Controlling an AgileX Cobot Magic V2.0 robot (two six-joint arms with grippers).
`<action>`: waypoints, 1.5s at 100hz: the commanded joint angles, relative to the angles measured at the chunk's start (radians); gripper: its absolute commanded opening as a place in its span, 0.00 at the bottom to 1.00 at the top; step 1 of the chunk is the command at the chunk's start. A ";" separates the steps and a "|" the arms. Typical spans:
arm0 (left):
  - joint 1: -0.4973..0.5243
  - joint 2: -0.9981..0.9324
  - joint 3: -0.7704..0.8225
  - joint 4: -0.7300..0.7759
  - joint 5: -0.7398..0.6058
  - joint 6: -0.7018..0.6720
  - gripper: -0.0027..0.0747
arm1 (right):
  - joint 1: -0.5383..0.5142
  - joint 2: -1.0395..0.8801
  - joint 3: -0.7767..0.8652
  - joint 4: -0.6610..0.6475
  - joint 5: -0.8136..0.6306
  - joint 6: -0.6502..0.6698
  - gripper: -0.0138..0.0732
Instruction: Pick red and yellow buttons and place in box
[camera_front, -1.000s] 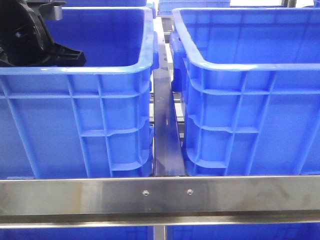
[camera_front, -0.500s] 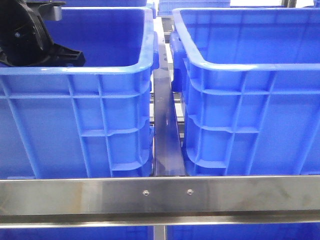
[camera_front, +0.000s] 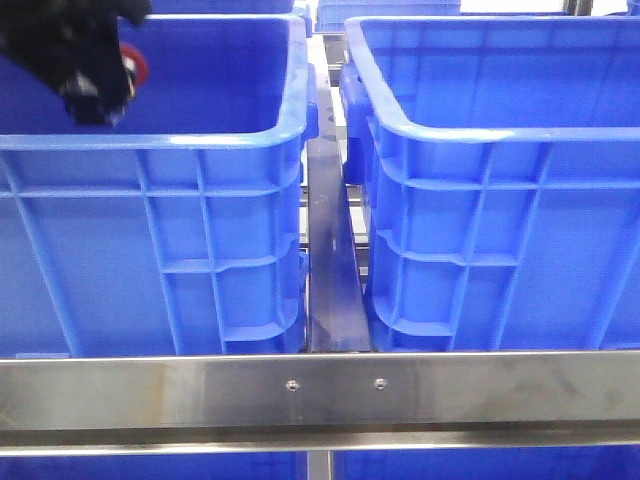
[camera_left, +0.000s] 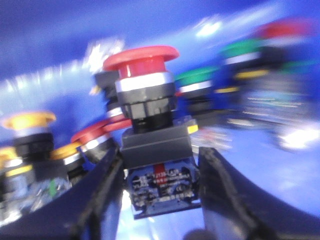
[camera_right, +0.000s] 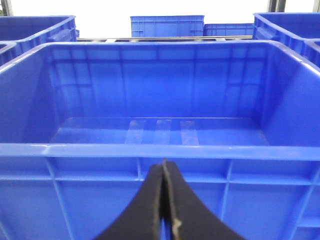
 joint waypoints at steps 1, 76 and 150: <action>-0.039 -0.101 -0.031 0.009 -0.009 0.013 0.14 | -0.002 -0.022 -0.002 -0.010 -0.083 -0.005 0.08; -0.531 -0.448 0.048 0.009 0.129 0.057 0.14 | -0.002 -0.022 -0.002 -0.010 -0.091 -0.005 0.08; -0.607 -0.450 0.071 0.009 0.108 0.057 0.14 | -0.002 0.099 -0.471 0.006 0.289 -0.003 0.08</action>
